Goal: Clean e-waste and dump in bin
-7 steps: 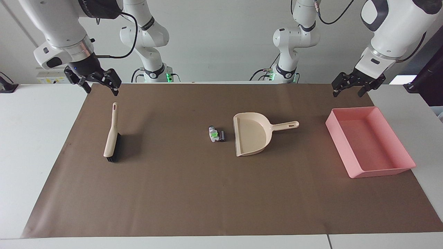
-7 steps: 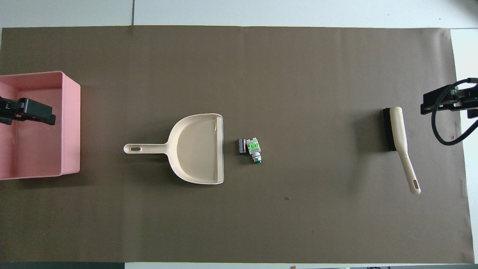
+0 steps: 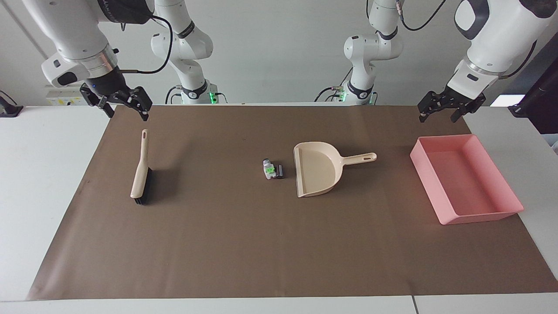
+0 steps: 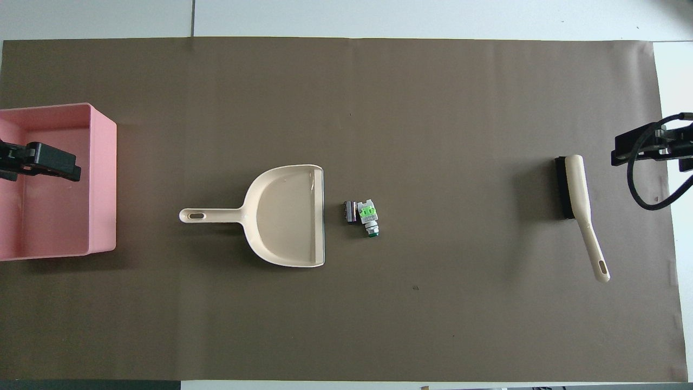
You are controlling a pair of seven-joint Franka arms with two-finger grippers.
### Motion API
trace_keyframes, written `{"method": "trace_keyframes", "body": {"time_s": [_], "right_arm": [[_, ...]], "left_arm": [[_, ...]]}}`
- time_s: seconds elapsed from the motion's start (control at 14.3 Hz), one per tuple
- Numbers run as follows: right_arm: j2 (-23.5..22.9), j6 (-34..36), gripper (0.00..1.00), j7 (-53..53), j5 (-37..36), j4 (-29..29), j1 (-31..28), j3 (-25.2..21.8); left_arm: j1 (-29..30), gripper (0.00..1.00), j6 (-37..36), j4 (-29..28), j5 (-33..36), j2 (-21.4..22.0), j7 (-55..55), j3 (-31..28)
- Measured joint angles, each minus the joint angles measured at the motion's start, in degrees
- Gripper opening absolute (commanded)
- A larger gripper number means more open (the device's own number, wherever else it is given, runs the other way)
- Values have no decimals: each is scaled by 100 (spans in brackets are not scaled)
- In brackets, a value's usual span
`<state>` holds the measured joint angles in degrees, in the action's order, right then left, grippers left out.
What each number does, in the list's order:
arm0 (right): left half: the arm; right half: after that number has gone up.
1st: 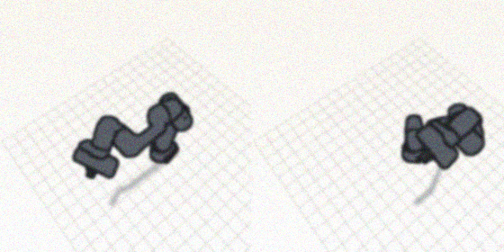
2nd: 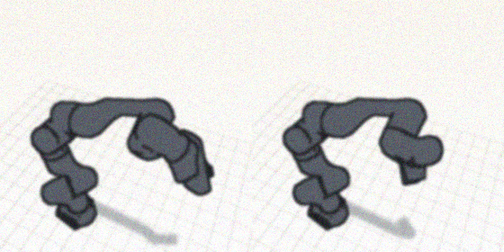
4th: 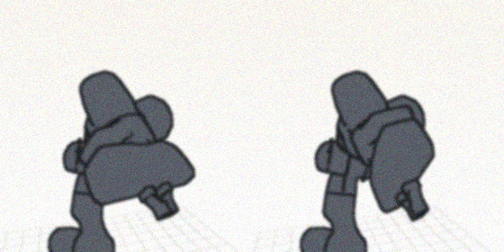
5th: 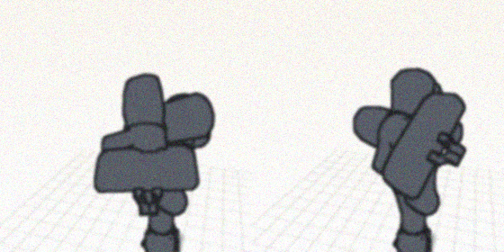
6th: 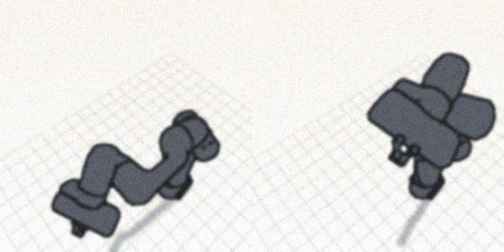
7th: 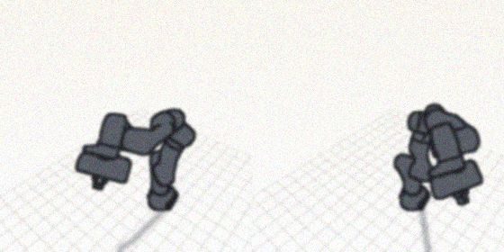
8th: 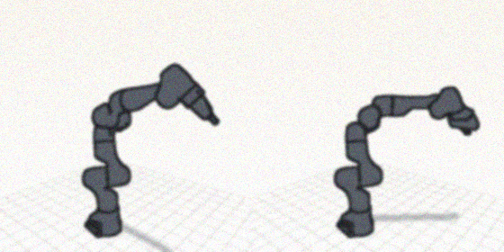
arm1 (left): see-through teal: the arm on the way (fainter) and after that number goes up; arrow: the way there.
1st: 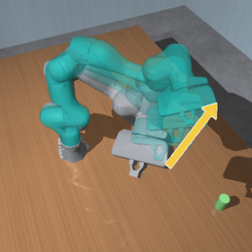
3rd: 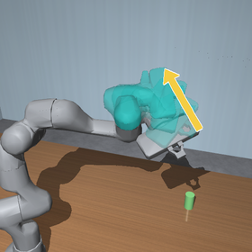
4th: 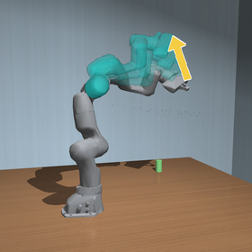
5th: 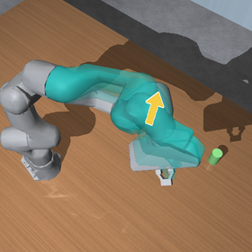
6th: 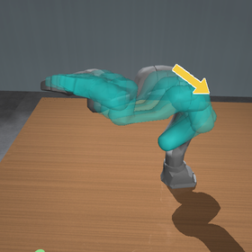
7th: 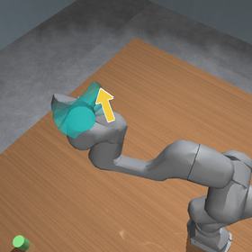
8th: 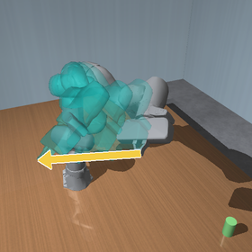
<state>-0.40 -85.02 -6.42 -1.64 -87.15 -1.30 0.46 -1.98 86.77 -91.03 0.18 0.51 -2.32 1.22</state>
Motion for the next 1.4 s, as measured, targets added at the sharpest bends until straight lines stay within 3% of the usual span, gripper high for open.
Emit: {"method": "trace_keyframes", "body": {"time_s": [0.42, 0.56, 0.98, 1.4], "right_arm": [[47, -236, 99, 0, 0, -238, -87, -8], [235, -703, 99, 98, 0, -810, -228, -13], [1036, -2371, 99, 841, 33, -3242, -783, -39], [792, -4051, 99, 1358, 244, -4702, -1157, -49]], "left_arm": [[-3, 99, -13, -7, 0, 0, 107, 26], [-8, 99, -82, -9, 0, 0, 115, 65], [-71, 98, -103, -17, 0, 0, 49, 105], [-463, 97, 526, -368, 0, -75, -1954, 152]]}}
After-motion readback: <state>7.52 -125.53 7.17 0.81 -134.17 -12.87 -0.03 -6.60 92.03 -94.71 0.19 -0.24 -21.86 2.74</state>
